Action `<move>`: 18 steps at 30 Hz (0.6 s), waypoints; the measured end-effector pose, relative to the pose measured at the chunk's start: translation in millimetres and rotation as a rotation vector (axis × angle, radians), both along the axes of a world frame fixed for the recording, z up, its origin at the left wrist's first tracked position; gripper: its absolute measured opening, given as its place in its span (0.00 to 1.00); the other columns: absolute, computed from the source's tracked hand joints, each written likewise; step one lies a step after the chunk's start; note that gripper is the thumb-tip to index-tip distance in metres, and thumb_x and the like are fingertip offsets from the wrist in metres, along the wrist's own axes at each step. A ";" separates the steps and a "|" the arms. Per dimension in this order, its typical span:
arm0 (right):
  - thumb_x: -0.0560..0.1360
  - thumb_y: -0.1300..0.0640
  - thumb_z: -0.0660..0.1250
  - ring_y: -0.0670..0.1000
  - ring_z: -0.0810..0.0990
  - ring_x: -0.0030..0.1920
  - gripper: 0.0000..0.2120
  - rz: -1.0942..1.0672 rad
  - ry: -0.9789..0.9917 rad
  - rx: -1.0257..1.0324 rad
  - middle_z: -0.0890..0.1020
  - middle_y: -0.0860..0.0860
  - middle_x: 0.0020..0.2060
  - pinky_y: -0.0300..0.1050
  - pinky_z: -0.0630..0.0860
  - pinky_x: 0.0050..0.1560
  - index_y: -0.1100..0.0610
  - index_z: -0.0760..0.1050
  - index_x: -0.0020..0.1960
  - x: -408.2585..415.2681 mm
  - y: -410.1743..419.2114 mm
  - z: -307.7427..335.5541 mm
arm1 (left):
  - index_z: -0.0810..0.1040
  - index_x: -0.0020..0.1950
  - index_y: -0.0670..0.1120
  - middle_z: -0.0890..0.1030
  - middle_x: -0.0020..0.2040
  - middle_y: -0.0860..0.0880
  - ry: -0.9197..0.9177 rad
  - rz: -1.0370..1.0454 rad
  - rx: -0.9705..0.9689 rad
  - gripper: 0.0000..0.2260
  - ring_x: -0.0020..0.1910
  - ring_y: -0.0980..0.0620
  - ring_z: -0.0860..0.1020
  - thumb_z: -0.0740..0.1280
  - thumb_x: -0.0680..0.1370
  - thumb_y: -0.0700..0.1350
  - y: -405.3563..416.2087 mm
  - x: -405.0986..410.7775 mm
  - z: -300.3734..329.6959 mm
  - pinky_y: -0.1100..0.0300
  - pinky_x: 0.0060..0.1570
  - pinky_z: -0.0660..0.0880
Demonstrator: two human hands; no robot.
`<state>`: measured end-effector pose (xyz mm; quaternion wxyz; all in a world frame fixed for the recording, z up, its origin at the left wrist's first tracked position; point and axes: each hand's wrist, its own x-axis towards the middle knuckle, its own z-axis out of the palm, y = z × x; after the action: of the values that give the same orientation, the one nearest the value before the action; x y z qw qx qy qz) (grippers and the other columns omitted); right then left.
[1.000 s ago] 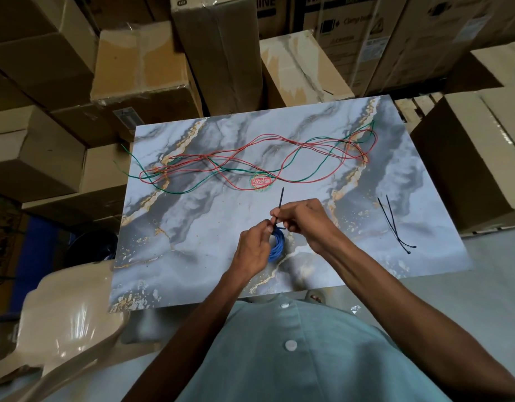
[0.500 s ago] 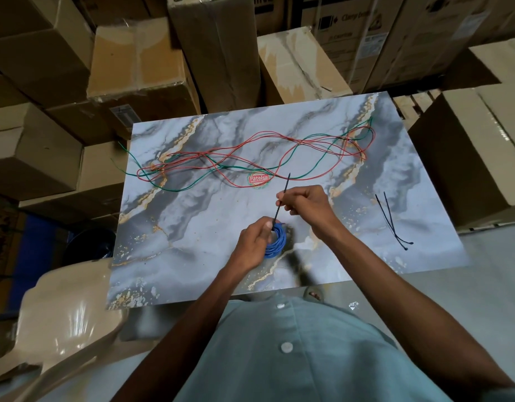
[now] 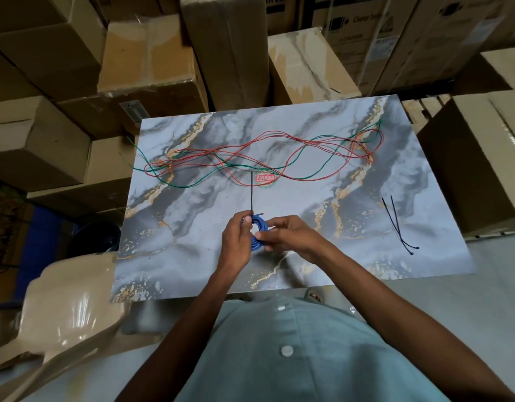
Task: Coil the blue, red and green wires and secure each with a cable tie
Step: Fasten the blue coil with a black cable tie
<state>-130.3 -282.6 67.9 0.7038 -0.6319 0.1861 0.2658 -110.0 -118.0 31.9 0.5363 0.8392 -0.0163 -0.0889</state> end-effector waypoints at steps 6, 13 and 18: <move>0.75 0.69 0.73 0.55 0.86 0.46 0.11 -0.063 0.017 -0.003 0.86 0.64 0.48 0.49 0.84 0.55 0.66 0.83 0.57 14.9 20.2 -8.0 | 0.74 0.69 0.48 0.80 0.58 0.49 0.176 0.148 -0.218 0.14 0.55 0.51 0.79 0.58 0.85 0.46 15.3 -4.1 2.8 0.59 0.57 0.76; 0.75 0.68 0.74 0.55 0.85 0.45 0.10 -0.077 0.103 0.020 0.86 0.64 0.47 0.47 0.84 0.52 0.66 0.83 0.56 31.6 54.9 -29.1 | 0.80 0.65 0.44 0.84 0.58 0.44 0.277 0.316 -0.424 0.13 0.58 0.45 0.82 0.68 0.81 0.41 52.0 -10.6 -11.7 0.47 0.59 0.79; 0.73 0.70 0.75 0.59 0.86 0.45 0.19 -0.067 0.151 -0.018 0.86 0.65 0.47 0.55 0.84 0.56 0.64 0.76 0.61 40.3 90.9 -40.0 | 0.80 0.60 0.47 0.84 0.53 0.46 0.270 0.435 -0.425 0.09 0.52 0.49 0.84 0.67 0.81 0.40 80.9 -16.3 -15.8 0.58 0.50 0.82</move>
<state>-90.0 -191.7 27.9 0.6906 -0.6098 0.2619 0.2873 -126.3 -37.1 16.1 0.7029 0.6731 0.2164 -0.0771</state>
